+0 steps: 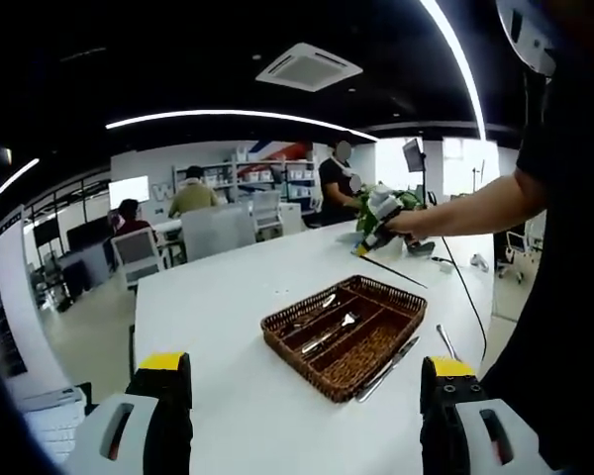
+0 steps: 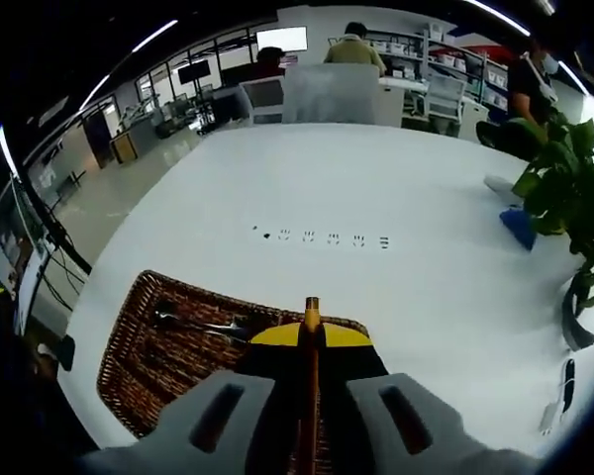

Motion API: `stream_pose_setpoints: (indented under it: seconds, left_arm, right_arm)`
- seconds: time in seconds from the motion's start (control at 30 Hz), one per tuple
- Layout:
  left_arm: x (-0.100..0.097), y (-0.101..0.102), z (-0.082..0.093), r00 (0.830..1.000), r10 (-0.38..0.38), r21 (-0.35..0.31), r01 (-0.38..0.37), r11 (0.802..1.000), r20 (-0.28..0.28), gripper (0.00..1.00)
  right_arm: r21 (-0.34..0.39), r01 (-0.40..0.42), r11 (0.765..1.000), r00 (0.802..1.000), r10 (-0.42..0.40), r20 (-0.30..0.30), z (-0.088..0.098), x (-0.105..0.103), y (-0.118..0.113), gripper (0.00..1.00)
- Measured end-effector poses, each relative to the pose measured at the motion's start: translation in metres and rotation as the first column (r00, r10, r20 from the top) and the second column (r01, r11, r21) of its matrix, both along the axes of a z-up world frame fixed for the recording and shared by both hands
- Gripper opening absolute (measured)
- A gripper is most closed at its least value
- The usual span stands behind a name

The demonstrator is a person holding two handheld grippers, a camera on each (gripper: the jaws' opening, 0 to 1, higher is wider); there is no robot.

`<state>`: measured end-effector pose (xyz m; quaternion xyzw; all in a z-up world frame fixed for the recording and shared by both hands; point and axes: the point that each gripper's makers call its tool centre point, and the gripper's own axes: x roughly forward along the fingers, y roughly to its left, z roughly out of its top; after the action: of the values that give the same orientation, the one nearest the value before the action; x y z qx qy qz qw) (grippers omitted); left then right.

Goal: Arrange the knives, forks, and spoons in their matching storage slots by inserting each utensil handle-first until every utensil is classified and aligned in the correct compartment

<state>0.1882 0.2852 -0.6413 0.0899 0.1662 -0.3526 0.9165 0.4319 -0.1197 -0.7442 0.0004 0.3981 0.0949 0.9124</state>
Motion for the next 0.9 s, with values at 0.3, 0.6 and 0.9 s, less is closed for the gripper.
stream_pose_setpoints:
  seconds: [0.3, 0.6, 0.9]
  left_arm:
    - [-0.003, 0.005, 0.0, 1.0, 0.022, 0.021, -0.022, 1.0, -0.009, 1.0]
    - [-0.01, 0.0, 0.0, 0.999, 0.041, 0.032, -0.04, 0.999, -0.025, 1.0]
    - [-0.016, -0.005, 0.0, 0.998, 0.047, 0.028, -0.046, 0.999, -0.036, 1.0]
  right_arm:
    - [-0.024, -0.017, 1.0, 1.0, 0.016, -0.017, -0.032, 0.003, 0.005, 0.02]
    - [-0.041, -0.027, 0.999, 0.999, 0.025, -0.048, -0.062, -0.001, 0.006, 0.02]
    - [-0.06, -0.025, 0.998, 0.998, 0.022, -0.066, -0.086, 0.003, 0.002, 0.02]
